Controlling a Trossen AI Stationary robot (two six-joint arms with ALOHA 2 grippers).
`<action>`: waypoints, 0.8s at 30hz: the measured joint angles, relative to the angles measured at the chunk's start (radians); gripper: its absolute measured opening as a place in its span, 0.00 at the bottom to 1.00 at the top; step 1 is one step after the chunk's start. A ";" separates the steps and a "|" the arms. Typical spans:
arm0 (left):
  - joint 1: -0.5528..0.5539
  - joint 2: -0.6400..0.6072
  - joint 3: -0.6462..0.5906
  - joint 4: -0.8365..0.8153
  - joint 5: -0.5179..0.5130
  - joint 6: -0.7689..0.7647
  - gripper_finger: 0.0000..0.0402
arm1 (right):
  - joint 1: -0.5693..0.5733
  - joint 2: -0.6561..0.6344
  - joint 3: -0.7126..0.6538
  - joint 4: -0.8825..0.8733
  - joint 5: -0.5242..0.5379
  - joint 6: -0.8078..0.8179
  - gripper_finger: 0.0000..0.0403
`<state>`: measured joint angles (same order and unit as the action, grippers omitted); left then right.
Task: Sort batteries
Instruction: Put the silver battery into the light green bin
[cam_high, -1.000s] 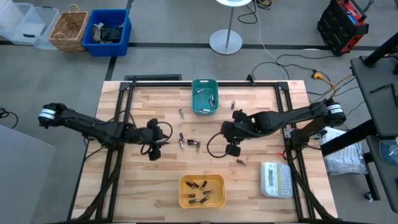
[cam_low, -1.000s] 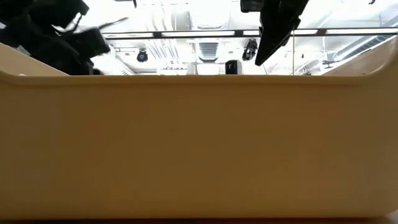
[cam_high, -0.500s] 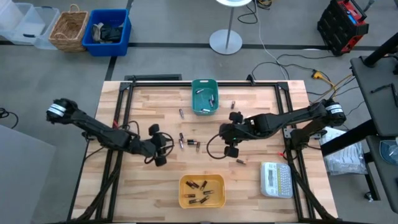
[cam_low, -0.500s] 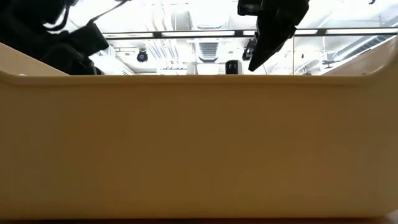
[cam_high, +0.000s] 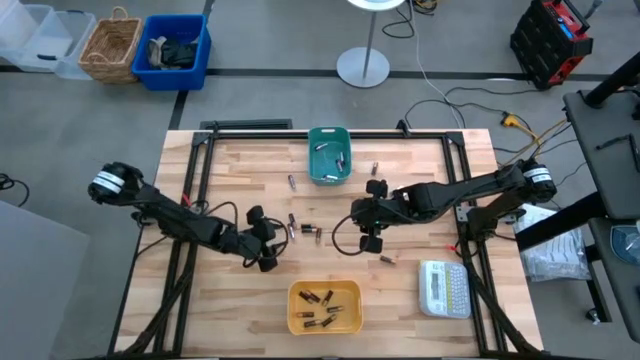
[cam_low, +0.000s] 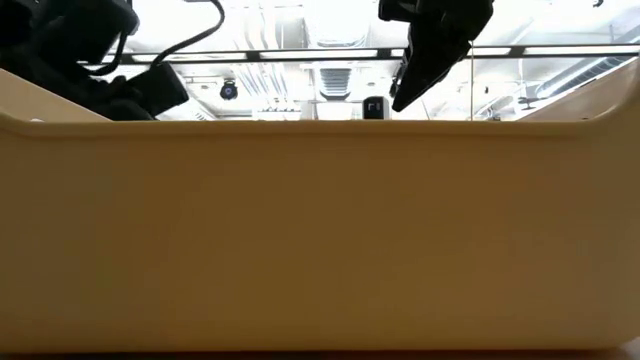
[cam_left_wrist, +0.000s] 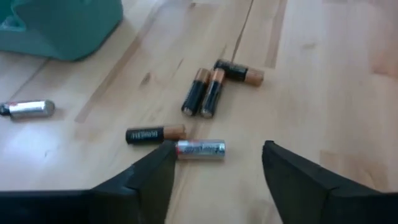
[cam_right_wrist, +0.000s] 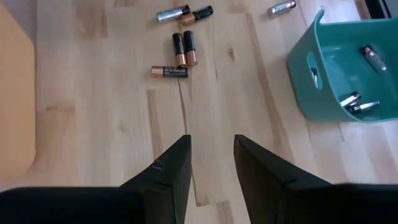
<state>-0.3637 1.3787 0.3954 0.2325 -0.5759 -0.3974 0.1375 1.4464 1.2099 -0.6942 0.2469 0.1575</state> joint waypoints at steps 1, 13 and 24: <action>0.000 0.011 0.000 0.015 -0.009 0.011 0.56 | 0.000 0.000 -0.002 -0.001 0.000 0.005 0.28; 0.021 0.100 -0.007 0.094 -0.062 0.071 0.69 | 0.000 0.000 0.003 0.005 -0.002 -0.001 0.26; 0.026 0.111 -0.123 0.332 -0.038 0.078 0.70 | 0.000 0.000 0.011 0.049 -0.001 -0.021 0.33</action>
<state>-0.3374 1.4899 0.2722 0.5642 -0.6140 -0.3190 0.1371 1.4467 1.2209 -0.6451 0.2455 0.1368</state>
